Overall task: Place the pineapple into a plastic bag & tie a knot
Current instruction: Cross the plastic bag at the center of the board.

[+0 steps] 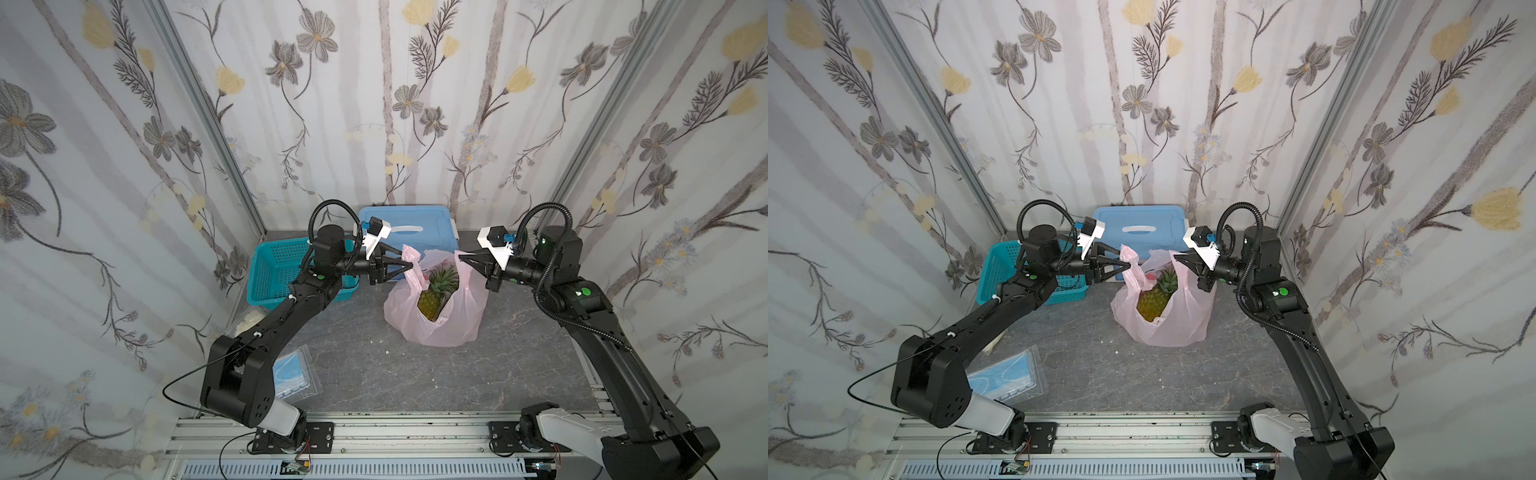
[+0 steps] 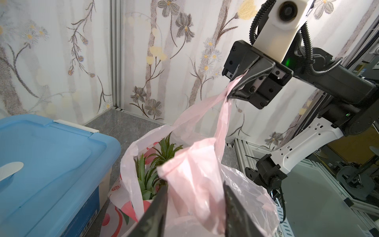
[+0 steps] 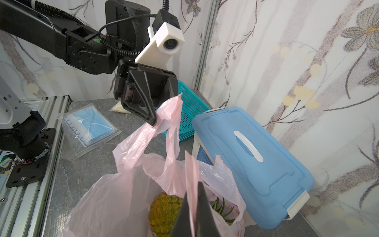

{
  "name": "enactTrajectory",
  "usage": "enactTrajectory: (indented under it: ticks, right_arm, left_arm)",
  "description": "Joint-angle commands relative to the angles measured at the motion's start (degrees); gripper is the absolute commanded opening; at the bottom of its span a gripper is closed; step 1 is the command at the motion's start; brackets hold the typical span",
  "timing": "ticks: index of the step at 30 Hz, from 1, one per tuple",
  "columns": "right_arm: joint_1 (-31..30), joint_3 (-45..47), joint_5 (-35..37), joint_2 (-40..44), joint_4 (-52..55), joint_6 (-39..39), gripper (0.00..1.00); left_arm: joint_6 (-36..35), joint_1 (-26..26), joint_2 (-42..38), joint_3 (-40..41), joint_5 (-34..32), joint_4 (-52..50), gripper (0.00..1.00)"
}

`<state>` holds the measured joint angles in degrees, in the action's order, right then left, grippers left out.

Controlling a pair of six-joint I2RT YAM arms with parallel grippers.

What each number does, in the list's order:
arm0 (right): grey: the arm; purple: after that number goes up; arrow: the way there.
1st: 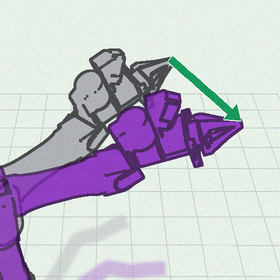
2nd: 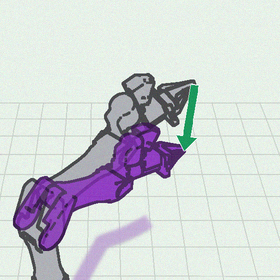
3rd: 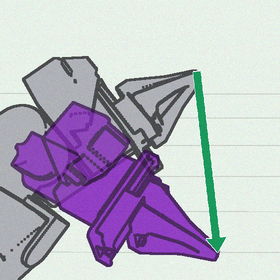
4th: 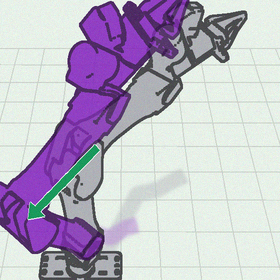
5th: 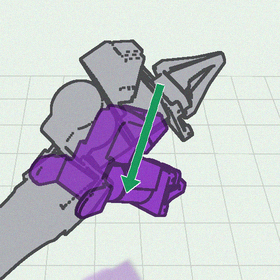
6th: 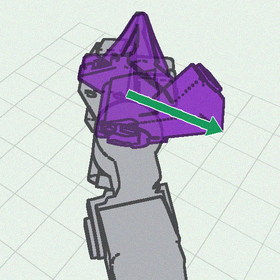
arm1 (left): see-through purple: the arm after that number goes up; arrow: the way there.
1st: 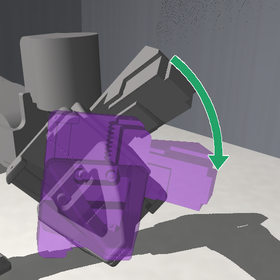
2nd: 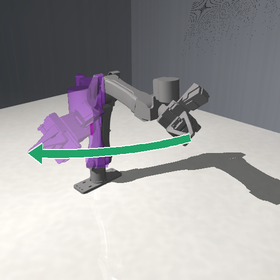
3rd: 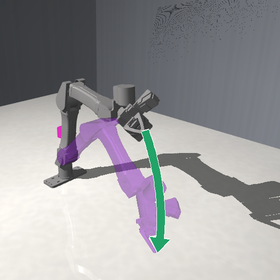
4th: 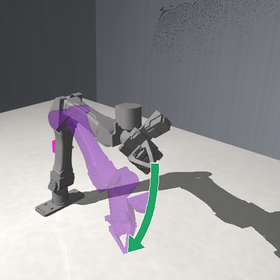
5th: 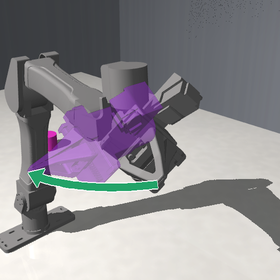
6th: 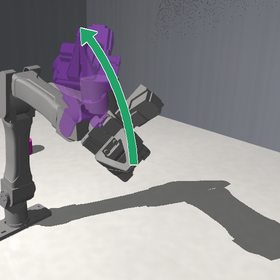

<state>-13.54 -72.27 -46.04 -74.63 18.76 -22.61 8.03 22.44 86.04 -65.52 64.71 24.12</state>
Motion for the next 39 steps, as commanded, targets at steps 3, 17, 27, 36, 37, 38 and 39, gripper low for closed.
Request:
enactTrajectory:
  ticks: [3, 17, 27, 36, 37, 38, 39]
  right_arm:
    - [-0.1, -1.2, -2.3, -0.3, -0.6, -1.7, 0.0]
    - [-8.3, -2.9, -12.8, -4.9, 2.7, -13.1, 0.0]
    - [-8.0, -2.8, -13.8, -9.8, -4.2, -11.4, 0.0]
    - [-7.7, -3.1, -13.6, -10.0, -2.2, -12.5, 0.0]
    - [-7.8, -3.1, -13.6, -10.0, -1.8, -12.6, 0.0]
    - [-8.1, -3.2, -13.4, -10.0, -1.3, -13.1, 0.0]
    - [-8.6, -3.3, -13.3, -10.0, -0.9, -13.4, 0.0]
  left_arm:
    - [1.6, 1.2, -1.1, 0.1, -3.6, 5.2, 0.08]
    - [-8.1, 12.3, 1.5, -14.6, -23.4, -34.3, 0.0]
    - [-15.4, 11.3, 0.1, -9.1, -11.1, -29.8, 0.34]
    - [-17.5, 9.2, -4.4, -3.4, -8.8, -24.2, 0.54]
    - [-17.6, 9.1, -4.7, -3.3, -9.0, -24.2, 0.55]
    - [-17.7, 9.1, -4.7, -3.2, -9.1, -24.2, 0.56]
    - [-17.3, 9.2, -4.7, -3.2, -9.4, -24.0, 0.57]
